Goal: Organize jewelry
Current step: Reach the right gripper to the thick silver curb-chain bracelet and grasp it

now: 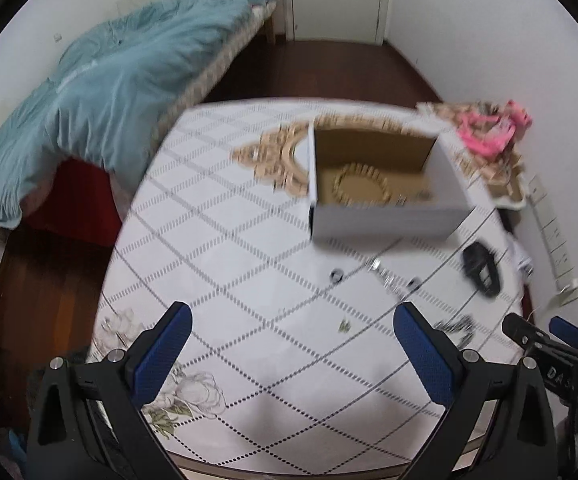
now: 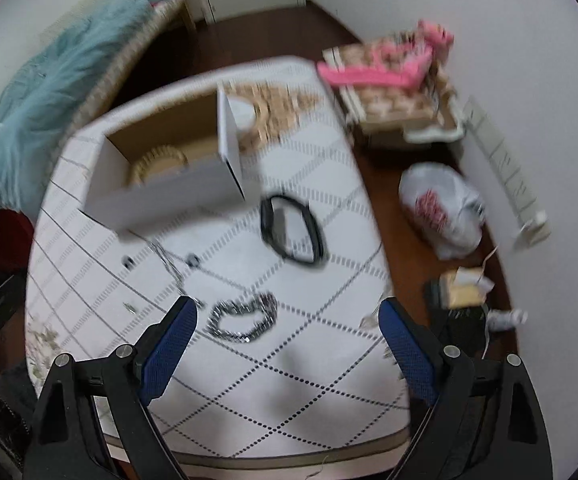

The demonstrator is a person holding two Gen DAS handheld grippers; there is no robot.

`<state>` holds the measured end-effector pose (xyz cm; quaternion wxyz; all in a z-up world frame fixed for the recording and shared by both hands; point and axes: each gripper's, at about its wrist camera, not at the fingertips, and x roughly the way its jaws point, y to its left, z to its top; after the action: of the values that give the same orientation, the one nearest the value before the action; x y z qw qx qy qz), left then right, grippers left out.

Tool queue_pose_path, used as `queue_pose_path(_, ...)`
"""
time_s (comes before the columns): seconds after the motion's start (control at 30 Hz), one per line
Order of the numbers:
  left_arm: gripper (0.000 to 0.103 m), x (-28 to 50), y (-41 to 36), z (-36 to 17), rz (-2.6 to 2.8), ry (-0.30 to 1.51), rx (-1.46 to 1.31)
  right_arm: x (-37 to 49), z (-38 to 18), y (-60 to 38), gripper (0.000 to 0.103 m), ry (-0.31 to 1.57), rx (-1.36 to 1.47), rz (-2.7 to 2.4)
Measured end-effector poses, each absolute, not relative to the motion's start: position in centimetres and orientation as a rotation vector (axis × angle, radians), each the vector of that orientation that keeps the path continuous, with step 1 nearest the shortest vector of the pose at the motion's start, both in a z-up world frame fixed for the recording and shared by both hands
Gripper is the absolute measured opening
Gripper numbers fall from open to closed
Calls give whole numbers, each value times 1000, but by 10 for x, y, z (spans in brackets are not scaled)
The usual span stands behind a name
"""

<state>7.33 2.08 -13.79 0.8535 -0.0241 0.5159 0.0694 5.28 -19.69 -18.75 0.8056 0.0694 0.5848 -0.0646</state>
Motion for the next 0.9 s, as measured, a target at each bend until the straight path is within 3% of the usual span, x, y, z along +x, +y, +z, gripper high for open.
queue_pose_path(0.07, 103, 71, 23, -152, 154, 1116, -53, 54, -212, -196, 77, 1289, 141, -147)
queue_pose_path(0.2, 103, 68, 25, -172, 154, 1153, -46, 56, -244, -191, 69, 1310, 115, -153)
queue_pose_path(0.4, 103, 66, 25, -192, 124, 1193, -54, 58, -253, -182, 46, 1279, 65, -170)
queue_pose_path(0.5, 102, 67, 24, -199, 101, 1194, -75, 57, -253, -178, 26, 1248, 42, -166)
queue_pose_path(0.53, 102, 69, 25, -201, 91, 1193, -83, 58, -252, -177, 13, 1247, 37, -163)
queue_pose_path(0.67, 101, 75, 17, -207, 29, 1183, -97, 57, -251, -181, 12, 1237, 54, -160)
queue_pose_path(0.83, 72, 85, 4, -220, -16, 1207, -88, 55, -250, -184, 8, 1236, 73, -165)
queue_pose_path(0.9, 55, 88, 1, -226, -24, 1214, -81, 54, -249, -184, 8, 1238, 74, -167)
